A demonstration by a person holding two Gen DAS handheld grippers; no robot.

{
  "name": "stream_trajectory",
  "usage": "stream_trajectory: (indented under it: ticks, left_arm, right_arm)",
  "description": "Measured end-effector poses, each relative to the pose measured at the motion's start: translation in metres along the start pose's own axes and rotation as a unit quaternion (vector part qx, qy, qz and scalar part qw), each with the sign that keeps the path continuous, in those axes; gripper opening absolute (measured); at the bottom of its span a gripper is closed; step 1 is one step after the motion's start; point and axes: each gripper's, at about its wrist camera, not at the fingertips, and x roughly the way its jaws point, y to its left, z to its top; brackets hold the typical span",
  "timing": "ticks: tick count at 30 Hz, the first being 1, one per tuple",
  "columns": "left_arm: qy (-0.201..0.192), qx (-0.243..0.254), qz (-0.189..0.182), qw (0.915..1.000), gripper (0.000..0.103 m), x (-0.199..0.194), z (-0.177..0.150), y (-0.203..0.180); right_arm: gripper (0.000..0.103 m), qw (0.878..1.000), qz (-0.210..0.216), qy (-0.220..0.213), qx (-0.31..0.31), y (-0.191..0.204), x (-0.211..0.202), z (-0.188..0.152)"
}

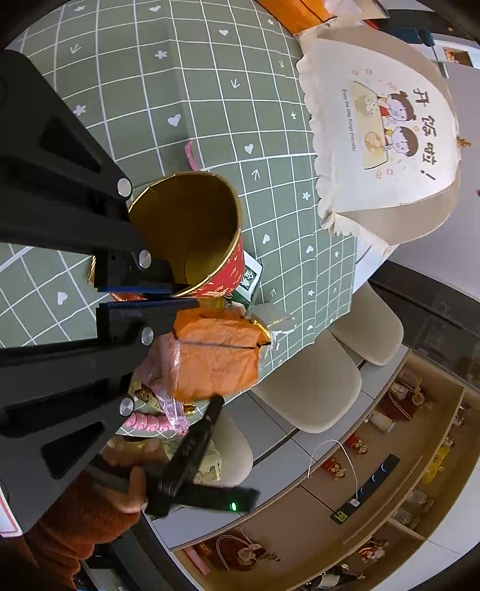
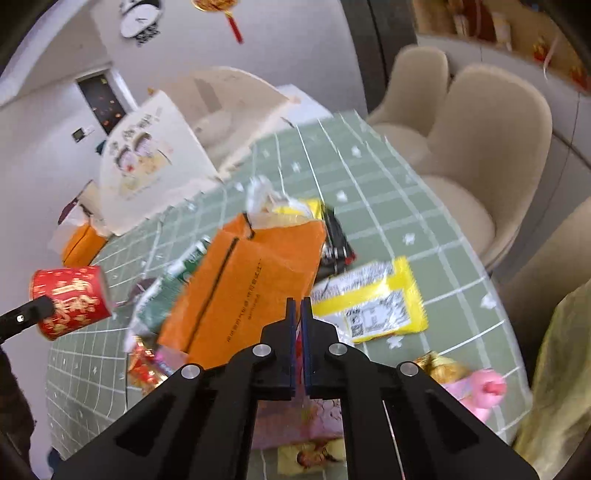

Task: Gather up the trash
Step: 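Lift the red can with the left tool while the right tool lifts the orange bag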

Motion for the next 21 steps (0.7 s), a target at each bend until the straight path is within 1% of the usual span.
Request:
stream_trajectory:
  ticks: [3,6,8,10,12,14,16,17,18,19,20,21]
  left_arm:
    - [-0.005,-0.007,-0.009,0.9999,0.003,-0.007,-0.006,-0.006]
    - [-0.005,-0.015,-0.022,0.9996,0.003,-0.009,-0.015,-0.009]
    - [0.001,-0.019,-0.032,0.9993,0.003,-0.008,-0.022,-0.01]
    - [0.008,-0.023,-0.042,0.9988,0.003,-0.006,-0.029,-0.01]
    - [0.018,-0.027,-0.052,0.9981,0.003,-0.002,-0.036,-0.008]
    - [0.03,-0.031,-0.06,0.9973,0.002,0.002,-0.042,-0.005]
    - [0.038,-0.035,-0.067,0.9964,0.003,0.006,-0.046,-0.003]
    - [0.041,-0.036,-0.069,0.9961,0.003,0.008,-0.048,-0.003]
    - [0.043,-0.035,-0.069,0.996,0.003,0.009,-0.048,-0.002]
    - [0.044,-0.035,-0.069,0.996,0.003,0.01,-0.05,-0.002]
    - [0.045,-0.036,-0.072,0.9958,0.003,0.01,-0.05,-0.001]
    - [0.044,-0.035,-0.073,0.9957,0.003,0.01,-0.05,-0.002]
  right_arm:
    - [0.005,1.0,-0.004,-0.012,-0.006,0.002,-0.021,0.001]
    - [0.005,1.0,-0.014,-0.008,-0.016,0.004,-0.029,-0.005]
    - [0.005,0.999,-0.037,-0.001,-0.023,0.004,-0.032,-0.017]
    - [0.005,0.997,-0.068,0.005,-0.033,0.006,-0.034,-0.029]
    - [0.005,0.995,-0.087,0.007,-0.038,0.006,-0.037,-0.04]
    - [0.006,0.995,-0.089,0.002,-0.032,0.003,-0.04,-0.047]
    - [0.006,0.998,-0.066,-0.003,-0.004,-0.007,-0.04,-0.054]
    - [0.01,0.998,-0.058,-0.004,0.009,-0.011,-0.039,-0.055]
    - [0.024,0.998,-0.053,-0.007,0.022,-0.015,-0.039,-0.057]
    - [0.034,0.998,-0.051,-0.018,0.031,-0.017,-0.041,-0.059]
    - [0.055,0.998,-0.049,-0.027,0.035,-0.018,-0.041,-0.06]
    - [0.06,0.998,-0.047,-0.026,0.041,-0.019,-0.039,-0.06]
